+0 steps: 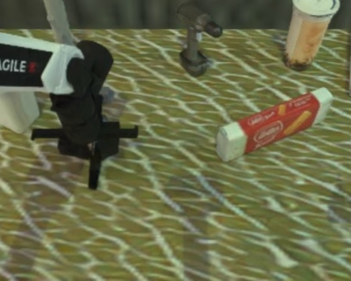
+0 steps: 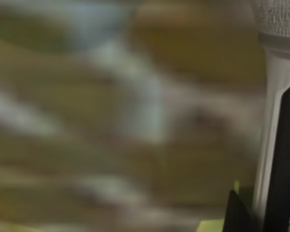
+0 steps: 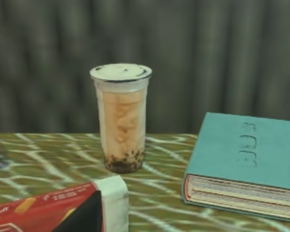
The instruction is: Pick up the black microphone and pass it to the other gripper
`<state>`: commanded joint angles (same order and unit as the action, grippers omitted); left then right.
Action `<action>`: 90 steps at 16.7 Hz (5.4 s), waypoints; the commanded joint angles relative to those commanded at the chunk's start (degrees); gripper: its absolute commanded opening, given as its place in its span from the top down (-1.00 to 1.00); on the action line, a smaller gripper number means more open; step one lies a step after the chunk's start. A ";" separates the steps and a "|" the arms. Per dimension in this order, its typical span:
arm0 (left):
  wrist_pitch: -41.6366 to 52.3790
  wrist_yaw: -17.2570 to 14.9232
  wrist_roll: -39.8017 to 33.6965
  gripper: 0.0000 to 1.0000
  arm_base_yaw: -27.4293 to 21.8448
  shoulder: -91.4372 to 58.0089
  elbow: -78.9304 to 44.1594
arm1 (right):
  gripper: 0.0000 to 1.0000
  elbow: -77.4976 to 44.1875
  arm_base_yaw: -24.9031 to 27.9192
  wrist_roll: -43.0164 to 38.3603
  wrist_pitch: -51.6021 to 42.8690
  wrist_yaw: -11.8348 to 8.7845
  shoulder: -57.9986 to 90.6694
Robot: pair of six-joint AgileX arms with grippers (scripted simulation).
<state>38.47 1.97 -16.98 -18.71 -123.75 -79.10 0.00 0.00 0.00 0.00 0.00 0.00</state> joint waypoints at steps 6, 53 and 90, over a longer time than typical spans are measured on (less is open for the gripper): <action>-8.84 -3.64 2.02 1.00 0.08 1.47 2.02 | -1.00 0.00 0.00 0.00 0.00 0.00 0.00; -80.65 -10.56 18.02 1.00 -17.60 38.01 32.73 | -1.00 0.00 0.00 0.00 0.00 0.00 0.00; -80.65 -10.56 18.02 1.00 -17.60 38.01 32.73 | -1.00 -55.53 38.97 -0.31 33.21 -0.96 86.77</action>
<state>-42.19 -8.60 1.03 -36.31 -85.74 -46.37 -55.53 38.97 -0.31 33.21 -0.96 86.77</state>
